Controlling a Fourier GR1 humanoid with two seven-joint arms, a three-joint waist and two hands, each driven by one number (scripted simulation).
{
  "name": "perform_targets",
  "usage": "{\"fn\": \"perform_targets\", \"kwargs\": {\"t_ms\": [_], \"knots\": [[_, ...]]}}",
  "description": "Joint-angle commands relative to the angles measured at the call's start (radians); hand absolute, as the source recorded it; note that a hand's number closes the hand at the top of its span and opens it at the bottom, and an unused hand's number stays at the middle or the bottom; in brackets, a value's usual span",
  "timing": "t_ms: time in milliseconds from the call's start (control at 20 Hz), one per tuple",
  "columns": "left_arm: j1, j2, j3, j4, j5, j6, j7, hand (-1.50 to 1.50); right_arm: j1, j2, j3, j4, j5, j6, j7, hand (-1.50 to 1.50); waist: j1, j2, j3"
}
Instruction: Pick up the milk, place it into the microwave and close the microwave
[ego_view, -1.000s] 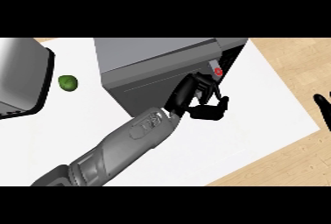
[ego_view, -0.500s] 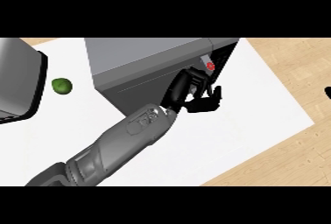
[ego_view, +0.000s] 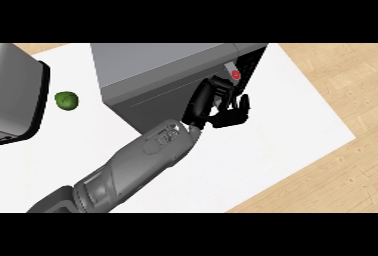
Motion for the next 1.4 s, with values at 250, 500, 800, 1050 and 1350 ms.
{"fn": "perform_targets", "kwargs": {"t_ms": [250,500,800,1050,1350], "knots": [[-0.113,-0.051,0.002,0.034,0.019,0.012,-0.002,1.5,-0.036,-0.028,-0.028,0.021,-0.056,0.011,0.022,-1.5,-0.029,0.015,0.004],[-0.11,-0.051,-0.001,0.035,0.034,0.025,-0.014,1.5,-0.049,-0.044,-0.04,0.026,-0.081,0.018,0.035,-1.5,-0.036,0.016,0.003],[-0.103,-0.05,-0.021,0.036,0.042,0.046,-0.028,1.5,-0.065,-0.057,-0.041,0.031,-0.116,0.024,0.054,-1.5,-0.035,0.017,0.003],[-0.053,-0.053,0.092,0.124,0.108,0.2,-0.014,1.5,-0.062,-0.078,-0.083,0.028,-0.141,0.022,0.06,-1.5,0.017,0.006,0.001],[-0.056,-0.038,0.077,0.169,0.136,0.159,-0.027,1.5,-0.047,-0.091,-0.131,0.024,-0.157,-0.002,0.07,-1.5,0.056,0.005,-0.001]]}}
